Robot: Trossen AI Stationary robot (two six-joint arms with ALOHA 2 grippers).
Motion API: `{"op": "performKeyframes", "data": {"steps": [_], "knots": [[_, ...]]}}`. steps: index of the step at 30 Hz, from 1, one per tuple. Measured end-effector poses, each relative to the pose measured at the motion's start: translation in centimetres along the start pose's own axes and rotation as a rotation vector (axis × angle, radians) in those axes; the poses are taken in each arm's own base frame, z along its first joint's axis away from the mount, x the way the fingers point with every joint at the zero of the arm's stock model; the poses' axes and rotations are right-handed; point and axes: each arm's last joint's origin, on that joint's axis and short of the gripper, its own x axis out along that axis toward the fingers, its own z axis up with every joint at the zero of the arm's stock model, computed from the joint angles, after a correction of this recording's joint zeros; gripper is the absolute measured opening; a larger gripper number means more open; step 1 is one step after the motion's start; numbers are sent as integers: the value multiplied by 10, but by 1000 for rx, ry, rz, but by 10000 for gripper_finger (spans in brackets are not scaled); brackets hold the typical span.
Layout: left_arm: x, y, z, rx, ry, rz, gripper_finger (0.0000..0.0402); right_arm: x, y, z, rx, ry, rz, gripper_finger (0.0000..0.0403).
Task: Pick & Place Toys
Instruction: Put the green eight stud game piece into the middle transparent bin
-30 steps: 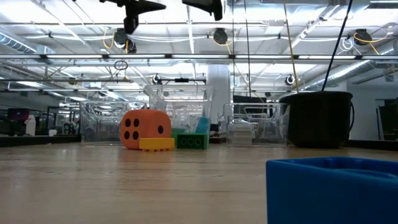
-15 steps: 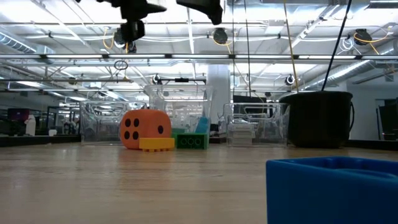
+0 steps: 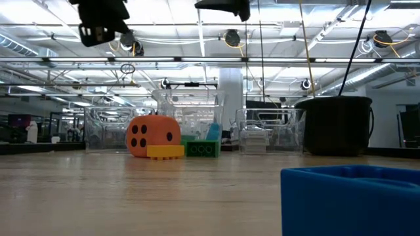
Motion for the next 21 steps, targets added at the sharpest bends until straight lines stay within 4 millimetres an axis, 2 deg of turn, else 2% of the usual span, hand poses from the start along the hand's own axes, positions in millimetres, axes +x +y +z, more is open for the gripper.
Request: {"op": "performKeyframes", "data": {"steps": [7, 11, 16, 21], "knots": [[-1, -20, -22, 64, -74, 106, 97, -10, 28, -27, 71, 93, 2, 364], [-2, -26, -28, 57, -96, 116, 97, -12, 33, -58, 69, 114, -90, 364], [-3, -30, -32, 67, -125, 134, 97, -16, 28, -89, 81, 150, -143, 364], [-3, -30, -33, 80, -129, 138, 97, -18, 7, -120, 79, 227, -215, 364]]}}
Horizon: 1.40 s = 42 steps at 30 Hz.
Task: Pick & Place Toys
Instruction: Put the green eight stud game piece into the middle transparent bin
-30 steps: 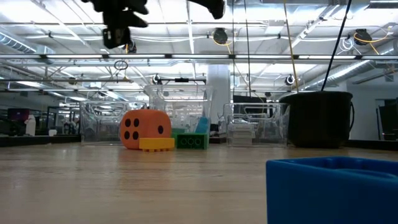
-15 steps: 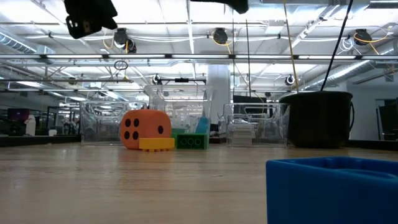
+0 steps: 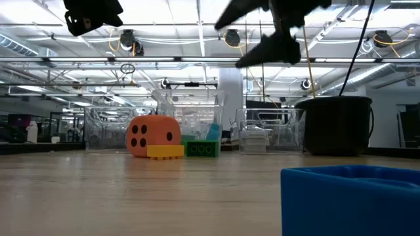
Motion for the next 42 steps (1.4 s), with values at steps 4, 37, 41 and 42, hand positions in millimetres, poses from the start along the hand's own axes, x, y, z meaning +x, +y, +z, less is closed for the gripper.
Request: {"op": "performKeyframes", "data": {"steps": [4, 37, 41, 42], "knots": [[0, 2, 2, -3, -45, 44, 97, 9, -18, -2, -34, 11, -56, 364], [7, 20, 31, -76, -212, 116, 97, 111, -116, 15, -267, 30, -315, 364], [7, 20, 31, -51, -210, 119, 97, 111, -116, 18, -265, 24, -291, 364], [7, 20, 32, -51, -210, 121, 97, 111, -116, 18, -276, 21, -293, 364]]}}
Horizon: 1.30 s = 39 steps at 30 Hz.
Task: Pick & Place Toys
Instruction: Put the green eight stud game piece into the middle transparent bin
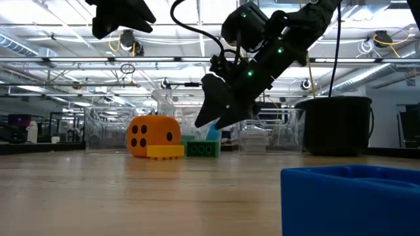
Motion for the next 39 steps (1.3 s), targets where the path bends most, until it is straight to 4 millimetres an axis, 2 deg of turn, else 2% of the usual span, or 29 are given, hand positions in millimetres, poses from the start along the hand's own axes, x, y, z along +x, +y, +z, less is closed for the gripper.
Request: {"op": "performKeyframes", "data": {"steps": [5, 15, 23, 39], "knots": [[1, 2, 2, 2, 0, 6, 97, 1, 1, 0, -48, -1, 26, 364], [5, 8, 6, -14, 37, -23, 97, 18, 0, -17, -65, 73, 17, 364], [5, 8, 6, -25, 54, -41, 97, 19, -3, -13, -35, 51, 9, 359], [5, 7, 6, -36, 65, -55, 97, 19, -2, -14, 17, 85, 61, 234]]}}
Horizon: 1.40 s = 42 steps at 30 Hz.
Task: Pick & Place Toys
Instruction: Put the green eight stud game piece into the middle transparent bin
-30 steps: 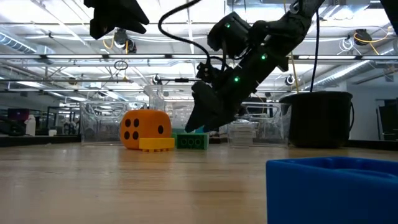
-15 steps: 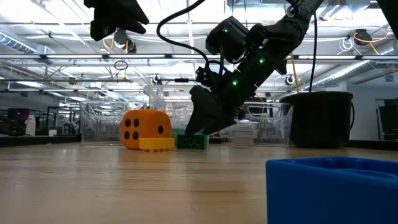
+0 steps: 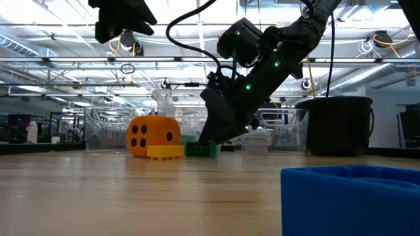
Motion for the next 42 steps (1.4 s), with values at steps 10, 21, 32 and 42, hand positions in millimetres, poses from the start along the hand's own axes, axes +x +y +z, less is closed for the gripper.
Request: {"op": "performKeyframes", "data": {"steps": [10, 21, 32, 42], "knots": [[0, 0, 0, -3, 2, -2, 97, 0, 2, -1, 9, 25, 48, 156], [0, 0, 0, -7, 2, -2, 97, -1, 5, -2, 122, 75, 141, 55], [-1, -3, -3, -7, 12, -11, 97, -2, 12, 3, 192, 89, 325, 7], [-1, -3, -3, -3, 15, -9, 97, -9, 15, 27, 241, -60, 523, 58]]}}
